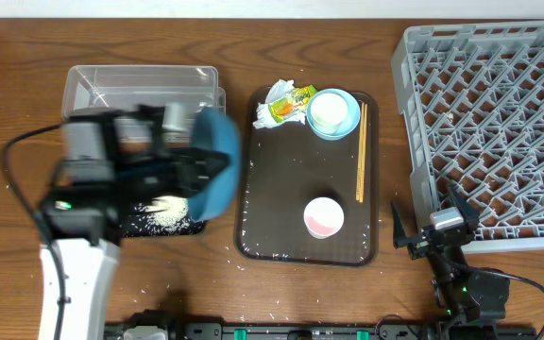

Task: Sort waste into correct bins and load items into the dishwasher rack
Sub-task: 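Carry the blue bowl back and set it on the brown tray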

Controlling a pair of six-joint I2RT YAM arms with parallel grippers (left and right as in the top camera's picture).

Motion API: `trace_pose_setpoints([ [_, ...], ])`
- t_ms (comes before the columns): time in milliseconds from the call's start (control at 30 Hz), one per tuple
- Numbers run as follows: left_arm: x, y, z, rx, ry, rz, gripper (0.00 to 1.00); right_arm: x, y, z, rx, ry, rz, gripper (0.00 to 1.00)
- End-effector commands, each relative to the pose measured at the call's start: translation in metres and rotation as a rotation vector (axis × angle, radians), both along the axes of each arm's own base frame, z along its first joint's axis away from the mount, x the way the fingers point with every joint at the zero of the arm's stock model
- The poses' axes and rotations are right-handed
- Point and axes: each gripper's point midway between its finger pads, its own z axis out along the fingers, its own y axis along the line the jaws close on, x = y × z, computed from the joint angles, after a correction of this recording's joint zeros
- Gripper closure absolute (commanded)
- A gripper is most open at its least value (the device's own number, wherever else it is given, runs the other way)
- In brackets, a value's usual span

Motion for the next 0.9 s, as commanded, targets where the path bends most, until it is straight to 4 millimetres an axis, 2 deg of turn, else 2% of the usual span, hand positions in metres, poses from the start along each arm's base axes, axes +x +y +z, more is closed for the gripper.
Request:
trace_pose_setpoints([
  [0,0.017,-0.016,-0.007,0.202,-0.074,0.111,0.94,0.000,-0.003,-0.001,-0.013,0.000,-0.012,0.01],
  [167,0.031,-0.061,-0.041,0.451,-0.178,0.112,0.94,0.000,-0.003,-0.001,-0.013,0.000,-0.012,0.01],
  [267,0.032,-0.091,-0.066,0.494,-0.167,0.046,0.94,0.000,-0.003,-0.001,-0.013,0.000,-0.012,0.01],
  [367,0.035,-0.111,-0.088,0.515,-0.150,0.002,0.94,0.000,-0.003,-0.001,-0.013,0.000,-0.012,0.01],
  [633,0.058,-0.131,-0.131,0.549,-0.123,-0.009,0.94,0.000,-0.003,-0.001,-0.013,0.000,-0.012,0.01],
  [800,0.060,-0.135,-0.162,0.593,-0.071,-0.030,0.94,0.000,-0.003,-0.001,-0.013,0.000,-0.012,0.01],
  [867,0.059,-0.135,-0.167,0.600,-0.056,-0.031,0.89,0.000,-0.003,-0.001,-0.013,0.000,-0.012,0.01],
])
